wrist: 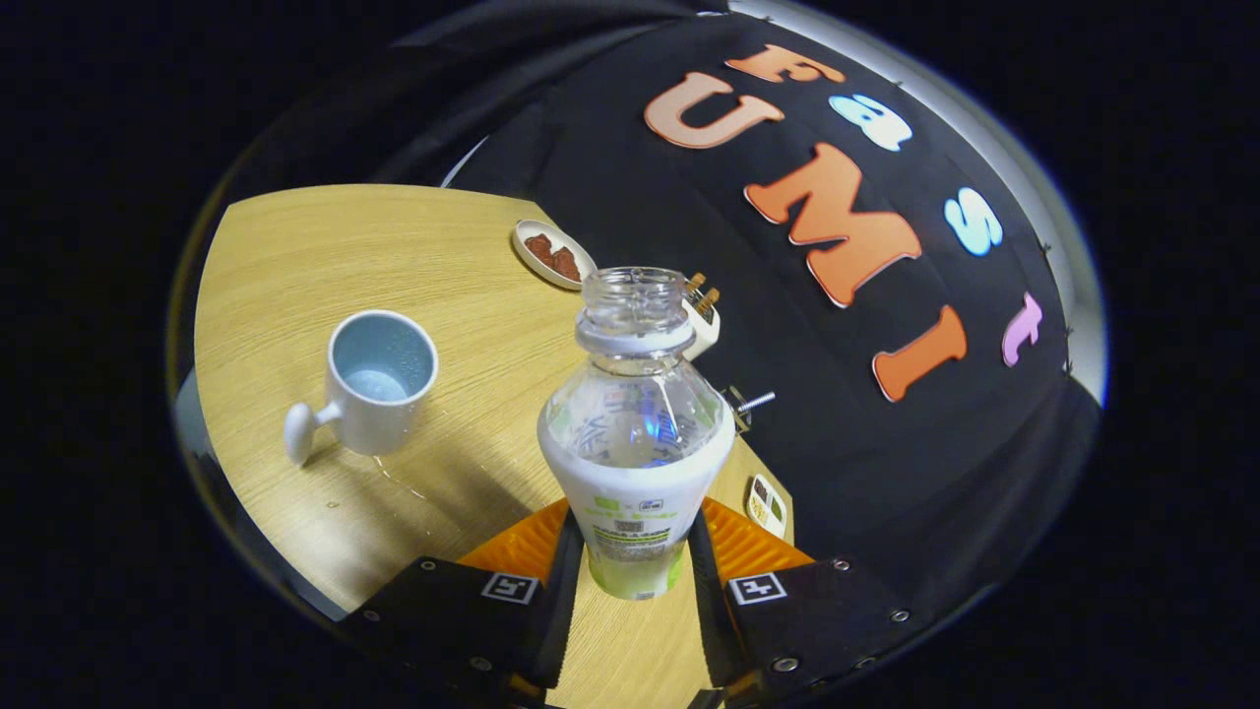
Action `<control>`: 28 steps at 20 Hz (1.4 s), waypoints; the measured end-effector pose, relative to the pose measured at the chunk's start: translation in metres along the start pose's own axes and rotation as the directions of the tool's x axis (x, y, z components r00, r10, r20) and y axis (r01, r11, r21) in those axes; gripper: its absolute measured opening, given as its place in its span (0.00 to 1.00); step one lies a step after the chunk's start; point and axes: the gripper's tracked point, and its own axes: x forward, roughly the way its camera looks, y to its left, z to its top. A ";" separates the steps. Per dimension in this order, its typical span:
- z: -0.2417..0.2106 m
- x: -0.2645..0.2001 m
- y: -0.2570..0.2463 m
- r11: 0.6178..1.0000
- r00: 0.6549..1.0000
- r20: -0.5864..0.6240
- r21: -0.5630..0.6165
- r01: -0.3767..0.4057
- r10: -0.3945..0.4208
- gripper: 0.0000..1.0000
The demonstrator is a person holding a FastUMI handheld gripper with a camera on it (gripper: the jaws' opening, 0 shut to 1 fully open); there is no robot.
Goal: Take the bottle from table, then pour the juice into the cup, finally place the bottle on the coaster
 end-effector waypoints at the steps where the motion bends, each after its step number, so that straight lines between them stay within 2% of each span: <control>1: -0.004 0.004 -0.006 0.998 1.000 0.001 0.061 -0.012 0.011 0.56; 3: -0.004 0.017 -0.015 0.979 0.999 0.011 0.200 -0.045 0.044 0.56; 6: 0.015 0.045 -0.029 0.916 0.995 0.056 0.389 -0.099 0.084 0.56; 9: 0.030 0.083 -0.048 0.850 0.994 0.098 0.517 -0.099 0.056 0.56; 12: 0.039 0.122 -0.046 0.774 0.989 0.125 0.618 -0.138 0.076 0.56; 13: 0.035 0.136 -0.044 0.764 0.989 0.120 0.630 -0.142 0.085 0.56; 17: 0.027 0.179 -0.026 0.767 0.989 0.104 0.624 -0.149 0.108 0.57; 20: 0.016 0.203 -0.013 0.739 0.989 0.070 0.658 -0.142 0.128 0.57; 21: 0.013 0.207 -0.010 0.728 0.990 0.060 0.672 -0.136 0.130 0.57; 24: 0.012 0.206 -0.011 0.735 0.992 0.069 0.666 -0.127 0.109 0.57; 28: 0.004 0.197 -0.010 0.720 0.991 0.068 0.681 -0.133 0.118 0.63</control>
